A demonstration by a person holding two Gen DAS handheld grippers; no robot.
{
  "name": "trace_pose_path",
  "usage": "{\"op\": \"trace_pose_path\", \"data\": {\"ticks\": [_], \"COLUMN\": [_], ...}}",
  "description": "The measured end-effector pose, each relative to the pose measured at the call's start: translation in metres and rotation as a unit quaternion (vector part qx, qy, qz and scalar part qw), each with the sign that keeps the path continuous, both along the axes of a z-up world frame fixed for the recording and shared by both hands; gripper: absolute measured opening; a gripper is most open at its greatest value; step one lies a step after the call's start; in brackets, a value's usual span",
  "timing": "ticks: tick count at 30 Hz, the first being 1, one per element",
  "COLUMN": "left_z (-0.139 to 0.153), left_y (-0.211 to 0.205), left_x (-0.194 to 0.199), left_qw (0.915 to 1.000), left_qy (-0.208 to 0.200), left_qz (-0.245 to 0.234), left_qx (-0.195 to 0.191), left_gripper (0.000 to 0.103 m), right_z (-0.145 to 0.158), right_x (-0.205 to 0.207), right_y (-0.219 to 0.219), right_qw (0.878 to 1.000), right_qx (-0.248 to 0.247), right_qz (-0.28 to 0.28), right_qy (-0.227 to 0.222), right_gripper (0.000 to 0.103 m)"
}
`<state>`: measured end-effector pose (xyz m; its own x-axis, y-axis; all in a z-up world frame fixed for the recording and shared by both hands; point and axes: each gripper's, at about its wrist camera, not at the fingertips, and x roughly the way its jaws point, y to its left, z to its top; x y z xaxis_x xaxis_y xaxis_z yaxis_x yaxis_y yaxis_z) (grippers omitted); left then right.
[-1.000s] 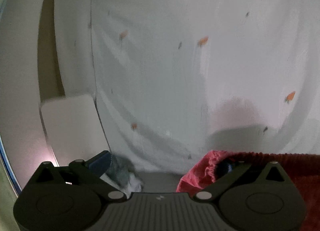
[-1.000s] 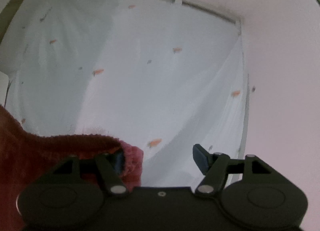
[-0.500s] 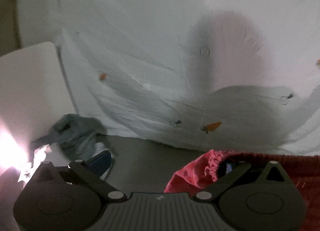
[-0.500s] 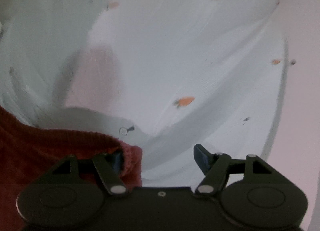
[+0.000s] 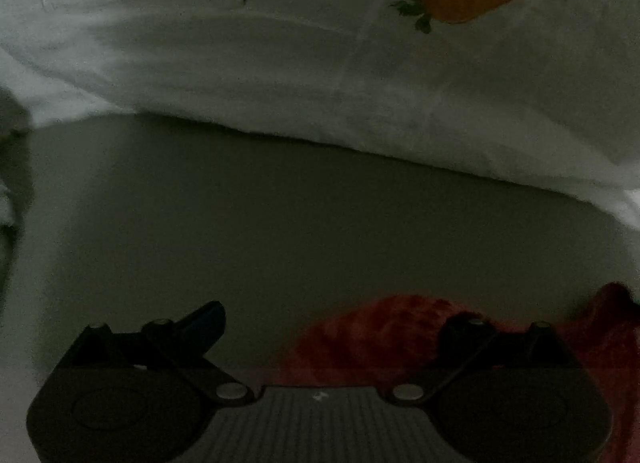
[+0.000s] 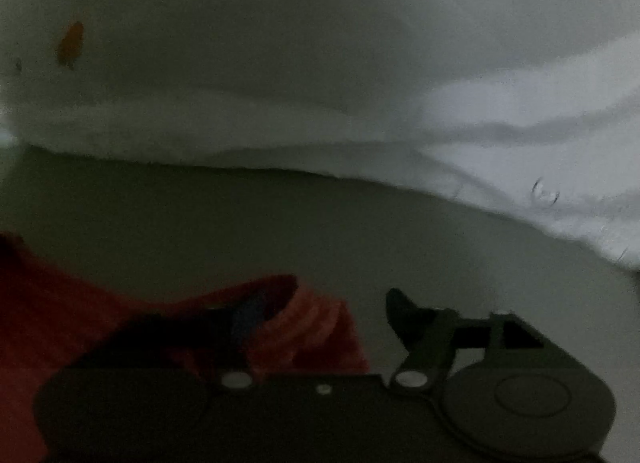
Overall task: Fold clothes
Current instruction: 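Lower the red garment onto the table with both tools, spreading it flat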
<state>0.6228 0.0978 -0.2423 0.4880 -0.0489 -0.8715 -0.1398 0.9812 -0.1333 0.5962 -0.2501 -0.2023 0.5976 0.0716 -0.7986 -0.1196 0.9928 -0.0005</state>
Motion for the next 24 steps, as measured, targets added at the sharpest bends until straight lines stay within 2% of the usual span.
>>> {"op": "trace_pose_path", "data": {"ticks": [2, 4, 6, 9, 11, 12, 14, 15, 16, 17, 18, 19, 22, 24], "left_z": [-0.003, 0.001, 0.008, 0.014, 0.009, 0.003, -0.011, -0.015, -0.012, -0.005, 0.001, 0.006, 0.008, 0.006], "left_y": [0.011, 0.016, 0.019, 0.031, 0.049, 0.06, 0.072, 0.074, 0.069, 0.061, 0.052, 0.042, 0.02, 0.015], "left_x": [0.005, 0.004, -0.003, -0.009, -0.008, -0.006, 0.003, 0.007, 0.008, 0.008, 0.007, 0.007, 0.015, 0.022], "left_qw": [0.9988, 0.9987, 0.9979, 0.9928, 0.9857, 0.9786, 0.9582, 0.9536, 0.9633, 0.9767, 0.9862, 0.9901, 0.9878, 0.9888], "left_qy": [0.012, -0.005, -0.03, -0.05, -0.05, -0.04, 0.011, 0.03, 0.028, 0.013, -0.003, -0.012, 0.002, 0.016], "left_qz": [-0.003, -0.019, -0.043, -0.08, -0.08, -0.072, -0.051, -0.044, -0.047, -0.058, -0.074, -0.096, -0.151, -0.146], "left_qx": [-0.047, -0.047, -0.037, -0.074, -0.14, -0.189, -0.282, -0.296, -0.263, -0.206, -0.148, -0.102, -0.038, -0.026], "left_gripper": [0.1, 0.1, 0.1, 0.1, 0.102, 0.103, 0.103, 0.103, 0.103, 0.103, 0.103, 0.103, 0.103, 0.103], "right_z": [0.0, 0.002, 0.005, 0.007, 0.002, -0.001, -0.007, -0.011, -0.012, -0.012, -0.013, -0.013, -0.014, -0.018], "right_x": [0.001, 0.001, -0.008, -0.022, -0.028, -0.03, -0.034, -0.036, -0.038, -0.038, -0.039, -0.04, -0.038, -0.033], "right_y": [-0.009, -0.018, -0.015, -0.012, -0.013, -0.013, -0.011, -0.01, -0.011, -0.015, -0.014, -0.013, -0.009, -0.004], "right_qw": [0.999, 0.997, 0.997, 0.997, 0.996, 0.996, 0.997, 0.997, 0.998, 0.998, 0.998, 0.998, 0.997, 0.996], "right_qx": [0.042, 0.074, 0.062, 0.013, -0.012, -0.02, -0.019, -0.014, -0.009, -0.006, -0.004, -0.002, -0.001, -0.013], "right_qz": [-0.016, -0.028, -0.015, 0.005, 0.012, 0.018, 0.031, 0.034, 0.036, 0.038, 0.039, 0.042, 0.056, 0.073], "right_qy": [0.001, -0.006, -0.039, -0.079, -0.087, -0.085, -0.07, -0.063, -0.058, -0.055, -0.053, -0.051, -0.049, -0.049], "right_gripper": [0.073, 0.072, 0.066, 0.054, 0.051, 0.048, 0.045, 0.045, 0.045, 0.045, 0.046, 0.046, 0.049, 0.049]}}
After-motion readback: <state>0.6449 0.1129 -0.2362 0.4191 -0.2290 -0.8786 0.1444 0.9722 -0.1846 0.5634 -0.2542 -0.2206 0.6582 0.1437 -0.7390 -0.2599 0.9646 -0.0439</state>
